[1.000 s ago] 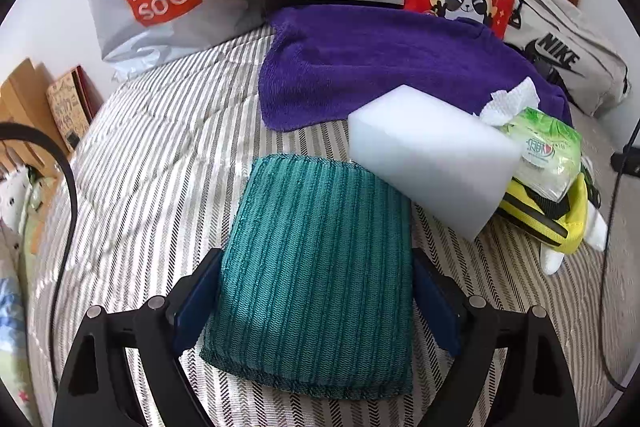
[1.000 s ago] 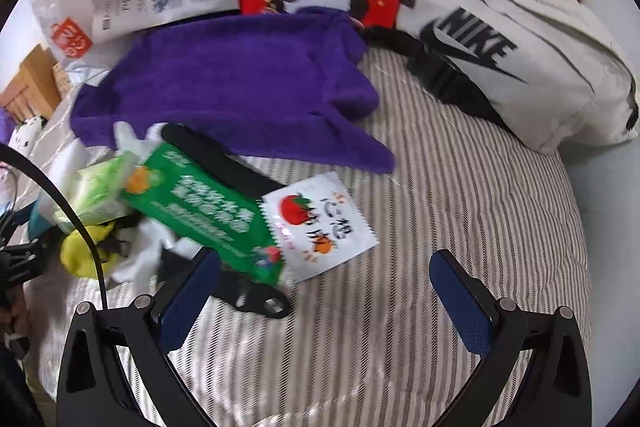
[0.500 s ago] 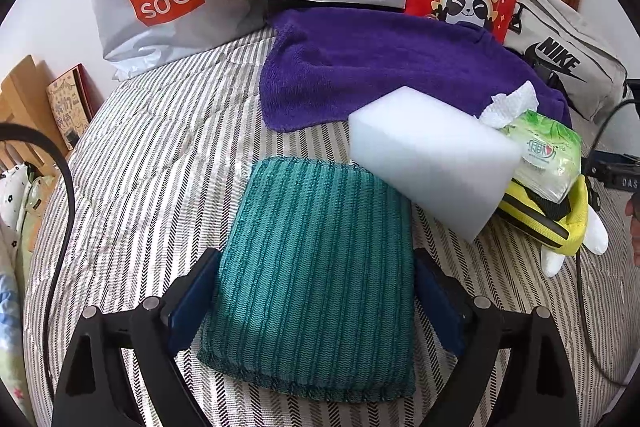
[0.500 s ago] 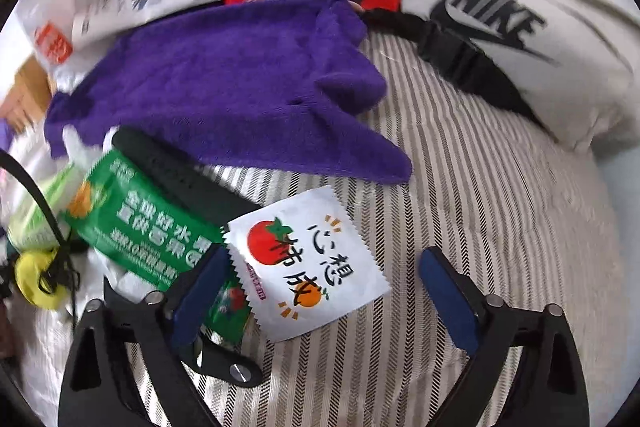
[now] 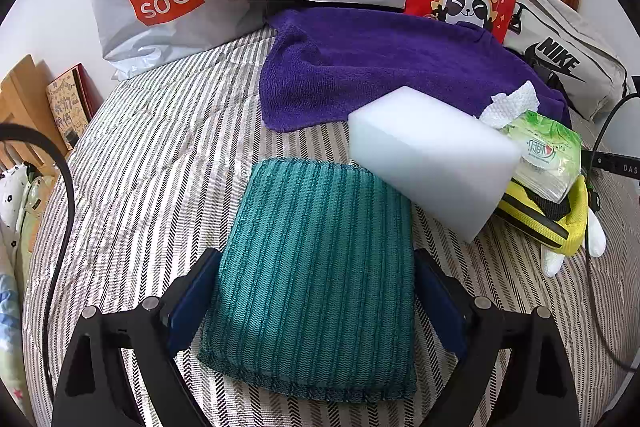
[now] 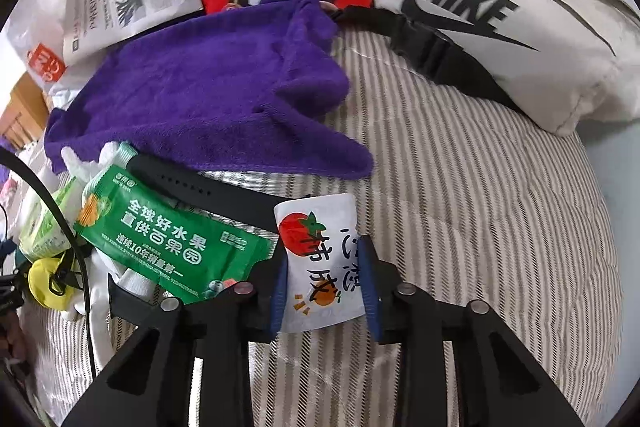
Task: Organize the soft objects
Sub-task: 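Grasp the white tomato-print sachet with the right gripper while the left gripper lifts the teal cloth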
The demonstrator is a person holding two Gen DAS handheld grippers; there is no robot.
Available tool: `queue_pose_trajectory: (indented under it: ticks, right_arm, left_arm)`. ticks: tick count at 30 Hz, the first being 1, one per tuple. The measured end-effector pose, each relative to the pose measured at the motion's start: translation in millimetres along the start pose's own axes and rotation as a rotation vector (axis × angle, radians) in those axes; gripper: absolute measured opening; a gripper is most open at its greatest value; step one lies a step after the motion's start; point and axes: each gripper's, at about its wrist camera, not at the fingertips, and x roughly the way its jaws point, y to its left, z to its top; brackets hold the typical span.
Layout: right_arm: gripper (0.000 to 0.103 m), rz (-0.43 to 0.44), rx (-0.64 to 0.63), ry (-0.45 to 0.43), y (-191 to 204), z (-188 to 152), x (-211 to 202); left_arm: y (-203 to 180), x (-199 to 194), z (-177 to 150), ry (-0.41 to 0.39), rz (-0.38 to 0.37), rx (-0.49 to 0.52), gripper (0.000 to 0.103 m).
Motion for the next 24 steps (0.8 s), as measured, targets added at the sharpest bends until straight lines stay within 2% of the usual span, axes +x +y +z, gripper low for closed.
queue_pose_trajectory:
  ticks: [7,11,24]
  right_arm:
    - [0.023,0.0,-0.004,0.004,-1,3,-19]
    - [0.023,0.006,-0.014,-0.025,3,8,-36]
    - [0.023,0.088,-0.103,-0.102,47,46,-65]
  left_arm:
    - [6,-7,0,0.024,0.003,-0.009,0.088]
    - [15,-21,3,0.022,0.021,-0.019,0.088]
    - [35,-63,26,-0.029,0.041,-0.049,0.088]
